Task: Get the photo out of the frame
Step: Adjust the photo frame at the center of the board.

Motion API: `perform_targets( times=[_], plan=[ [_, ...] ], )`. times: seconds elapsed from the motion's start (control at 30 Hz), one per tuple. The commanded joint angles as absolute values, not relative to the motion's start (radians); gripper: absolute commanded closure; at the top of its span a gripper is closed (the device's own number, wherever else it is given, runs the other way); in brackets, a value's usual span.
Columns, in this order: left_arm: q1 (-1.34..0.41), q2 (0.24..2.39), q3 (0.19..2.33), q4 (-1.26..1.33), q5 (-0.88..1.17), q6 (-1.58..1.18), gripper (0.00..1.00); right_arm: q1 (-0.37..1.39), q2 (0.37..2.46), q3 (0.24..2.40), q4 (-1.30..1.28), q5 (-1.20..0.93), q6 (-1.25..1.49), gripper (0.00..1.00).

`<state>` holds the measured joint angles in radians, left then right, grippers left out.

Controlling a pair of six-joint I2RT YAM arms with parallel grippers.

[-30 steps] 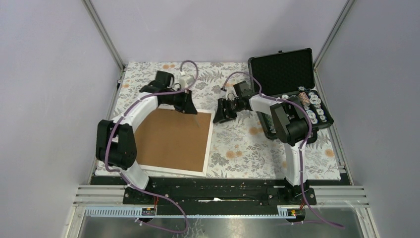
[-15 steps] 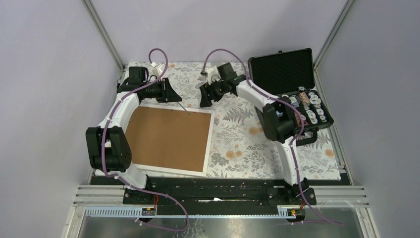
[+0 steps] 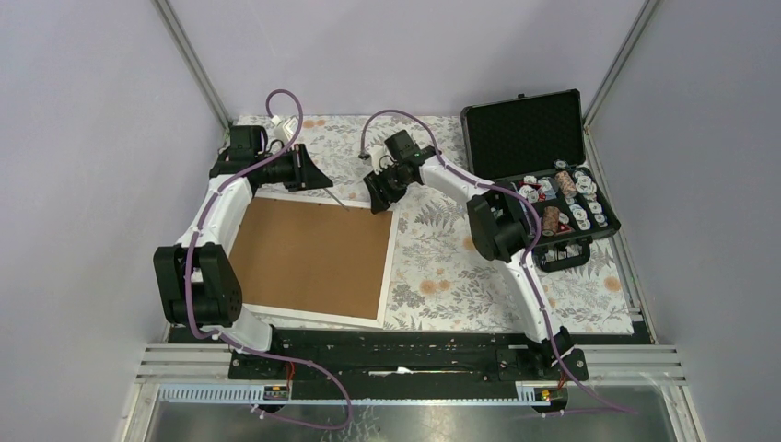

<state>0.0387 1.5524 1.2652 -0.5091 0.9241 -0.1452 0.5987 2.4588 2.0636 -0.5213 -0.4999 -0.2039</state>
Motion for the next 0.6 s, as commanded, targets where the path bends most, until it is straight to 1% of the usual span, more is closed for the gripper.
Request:
perform_targets(
  times=[0.0, 0.1, 0.13, 0.3, 0.4, 0.57],
  plan=[
    [0.045, 1.531, 1.268, -0.459, 0.963, -0.161, 1.00, 0.600, 2.505, 2.082, -0.633, -0.367, -0.236, 0.53],
    [0.045, 1.546, 1.279, -0.460, 0.963, -0.163, 1.00, 0.589, 2.501, 2.051, -0.652, -0.345, -0.223, 0.68],
    [0.045, 1.550, 1.281, -0.460, 0.963, -0.161, 1.00, 0.580, 2.499, 2.042, -0.655, -0.342, -0.213, 0.69],
    [0.049, 1.566, 1.284, -0.460, 0.962, -0.160, 1.00, 0.506, 2.469, 1.986, -0.675, -0.345, -0.164, 0.73],
    [0.048, 1.577, 1.288, -0.460, 0.958, -0.164, 1.00, 0.466, 2.426, 1.920, -0.676, -0.347, -0.146, 0.76],
    [0.051, 1.590, 1.296, -0.457, 0.934, -0.172, 1.00, 0.394, 2.346, 1.770, -0.668, -0.354, -0.041, 0.82]
  ],
)
